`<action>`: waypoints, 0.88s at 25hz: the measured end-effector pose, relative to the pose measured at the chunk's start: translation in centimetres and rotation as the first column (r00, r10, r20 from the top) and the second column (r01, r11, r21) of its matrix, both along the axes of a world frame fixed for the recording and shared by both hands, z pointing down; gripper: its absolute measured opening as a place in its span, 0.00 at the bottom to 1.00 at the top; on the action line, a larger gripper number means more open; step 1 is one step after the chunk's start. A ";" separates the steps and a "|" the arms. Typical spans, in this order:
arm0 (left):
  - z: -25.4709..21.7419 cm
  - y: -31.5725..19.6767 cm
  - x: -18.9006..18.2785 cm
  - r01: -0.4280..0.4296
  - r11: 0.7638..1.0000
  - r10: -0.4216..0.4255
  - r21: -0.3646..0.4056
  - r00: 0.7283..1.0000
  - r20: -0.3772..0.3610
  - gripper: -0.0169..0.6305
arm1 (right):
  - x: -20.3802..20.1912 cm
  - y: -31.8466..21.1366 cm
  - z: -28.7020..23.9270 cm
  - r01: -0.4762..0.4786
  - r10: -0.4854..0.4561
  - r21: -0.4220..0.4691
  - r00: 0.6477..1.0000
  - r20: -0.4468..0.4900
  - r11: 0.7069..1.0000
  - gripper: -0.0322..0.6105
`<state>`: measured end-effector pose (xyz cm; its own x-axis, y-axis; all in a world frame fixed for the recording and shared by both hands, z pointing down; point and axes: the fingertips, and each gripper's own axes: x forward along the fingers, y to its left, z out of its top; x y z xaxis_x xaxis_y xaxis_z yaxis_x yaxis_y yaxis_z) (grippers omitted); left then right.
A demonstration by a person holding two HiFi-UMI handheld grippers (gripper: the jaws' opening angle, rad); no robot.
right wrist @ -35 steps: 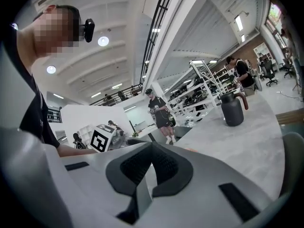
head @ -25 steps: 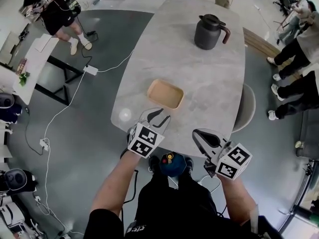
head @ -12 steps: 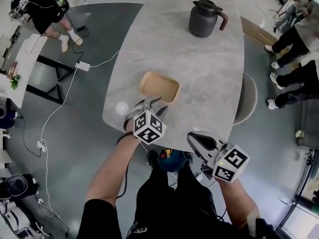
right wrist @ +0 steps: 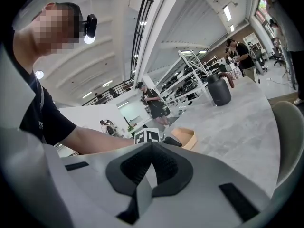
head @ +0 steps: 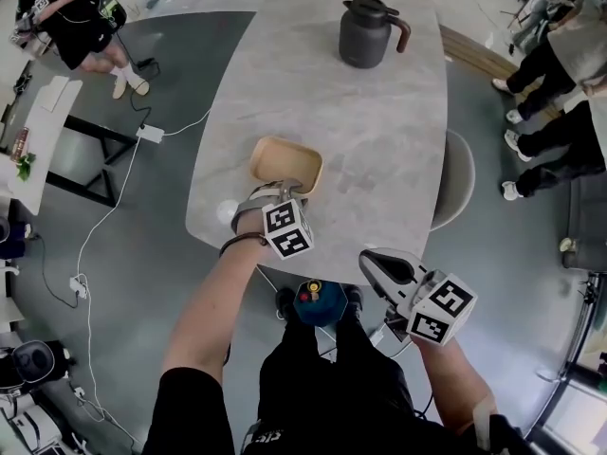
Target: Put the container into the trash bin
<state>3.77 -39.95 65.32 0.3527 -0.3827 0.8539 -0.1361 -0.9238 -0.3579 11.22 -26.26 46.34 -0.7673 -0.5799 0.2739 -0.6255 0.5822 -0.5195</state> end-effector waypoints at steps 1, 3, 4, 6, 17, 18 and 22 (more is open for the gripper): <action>0.1 0.3 0.1 -0.008 1.000 0.008 0.001 1.000 0.012 0.22 | 0.1 0.3 -0.1 0.004 -0.004 0.000 1.000 0.000 1.000 0.04; 0.1 0.9 0.3 -0.014 1.000 0.014 0.009 1.000 0.028 0.13 | 0.3 0.9 -0.6 0.011 -0.011 0.004 1.000 -0.001 1.000 0.04; 0.0 1.2 0.3 -0.011 1.000 0.011 0.013 0.999 0.033 0.12 | 0.6 1.2 -0.9 0.014 -0.014 0.009 1.000 -0.002 1.000 0.04; -0.2 1.8 0.3 0.003 1.000 -0.004 0.024 0.999 0.039 0.09 | 1.3 1.6 -1.5 0.015 -0.015 0.018 1.000 -0.008 1.000 0.04; -11.4 6.5 -0.4 0.272 0.962 -0.268 -0.002 0.949 -0.164 0.07 | 5.9 2.9 -8.4 0.017 -0.026 0.127 0.997 0.069 0.992 0.04; -12.7 6.9 -0.6 0.289 0.957 -0.284 0.003 0.941 -0.182 0.07 | 6.1 3.1 -8.7 0.021 -0.031 0.128 0.997 0.076 0.992 0.04; -17.2 8.8 -1.9 0.348 0.937 -0.330 0.036 0.913 -0.242 0.07 | 5.8 4.4 -9.1 0.061 -0.073 0.130 0.994 0.085 0.990 0.04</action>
<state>1.91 -31.18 48.15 0.3719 -0.5744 0.7292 -0.5226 -0.7788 -0.3470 17.03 -21.86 37.25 -0.8237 -0.5520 0.1300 -0.5373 0.6862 -0.4903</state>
